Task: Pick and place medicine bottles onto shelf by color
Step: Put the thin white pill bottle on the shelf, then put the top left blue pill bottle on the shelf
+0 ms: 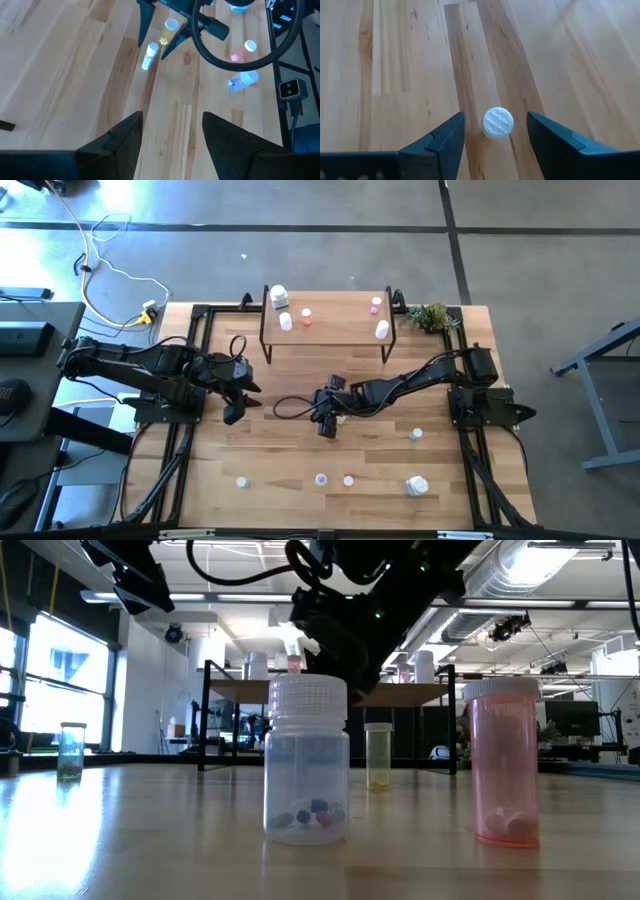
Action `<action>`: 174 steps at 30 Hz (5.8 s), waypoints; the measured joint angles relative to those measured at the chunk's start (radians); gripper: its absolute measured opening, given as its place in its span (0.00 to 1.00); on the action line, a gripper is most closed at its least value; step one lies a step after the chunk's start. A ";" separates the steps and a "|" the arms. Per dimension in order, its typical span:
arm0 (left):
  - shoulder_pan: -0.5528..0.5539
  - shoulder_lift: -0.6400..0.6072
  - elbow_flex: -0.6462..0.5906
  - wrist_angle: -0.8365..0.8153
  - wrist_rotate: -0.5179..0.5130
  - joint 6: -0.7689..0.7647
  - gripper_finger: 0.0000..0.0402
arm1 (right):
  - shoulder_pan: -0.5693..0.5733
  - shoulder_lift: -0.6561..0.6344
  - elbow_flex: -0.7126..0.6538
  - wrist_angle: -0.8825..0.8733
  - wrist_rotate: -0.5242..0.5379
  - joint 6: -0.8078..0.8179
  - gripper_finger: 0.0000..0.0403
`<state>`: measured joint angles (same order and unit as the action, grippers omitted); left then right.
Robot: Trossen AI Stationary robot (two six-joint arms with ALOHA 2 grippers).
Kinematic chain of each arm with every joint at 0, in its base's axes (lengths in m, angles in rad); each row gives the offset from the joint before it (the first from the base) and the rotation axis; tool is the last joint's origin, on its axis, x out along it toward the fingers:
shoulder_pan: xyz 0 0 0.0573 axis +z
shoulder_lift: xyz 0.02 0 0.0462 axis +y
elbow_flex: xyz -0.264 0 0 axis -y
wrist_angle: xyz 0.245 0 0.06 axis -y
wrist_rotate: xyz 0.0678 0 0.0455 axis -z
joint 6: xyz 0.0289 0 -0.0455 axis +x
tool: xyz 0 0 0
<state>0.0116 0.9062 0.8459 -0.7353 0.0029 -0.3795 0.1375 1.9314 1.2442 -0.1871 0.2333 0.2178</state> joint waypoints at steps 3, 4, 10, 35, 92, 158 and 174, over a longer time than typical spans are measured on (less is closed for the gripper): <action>0.000 0.000 0.000 0.000 0.000 0.013 0.49 | -0.003 0.001 0.000 0.000 0.000 0.009 0.44; 0.000 0.000 0.000 0.000 0.000 0.014 0.49 | -0.005 0.001 0.000 0.000 0.000 0.009 0.41; 0.000 0.000 0.000 0.000 0.000 0.016 0.49 | -0.014 0.001 0.000 -0.002 -0.010 0.046 0.23; 0.001 0.000 0.000 0.000 -0.080 0.087 0.49 | -0.195 -0.333 0.017 -0.048 -0.039 -0.002 0.14; 0.330 -0.002 0.001 0.113 -0.242 0.226 0.49 | -0.635 -0.321 0.246 -0.639 -0.253 -0.245 0.21; 0.099 -0.002 -0.231 -0.330 -0.065 -0.574 0.59 | -0.536 -0.500 0.247 -0.504 -0.210 -0.060 0.30; 0.005 0.045 -0.244 -0.295 -0.127 -0.665 0.59 | -0.536 -0.499 0.247 -0.504 -0.206 -0.038 0.30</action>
<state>0.0168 0.9508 0.6022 -1.0305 -0.1246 -1.0441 -0.3981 1.4322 1.4914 -0.6910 0.0269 0.1795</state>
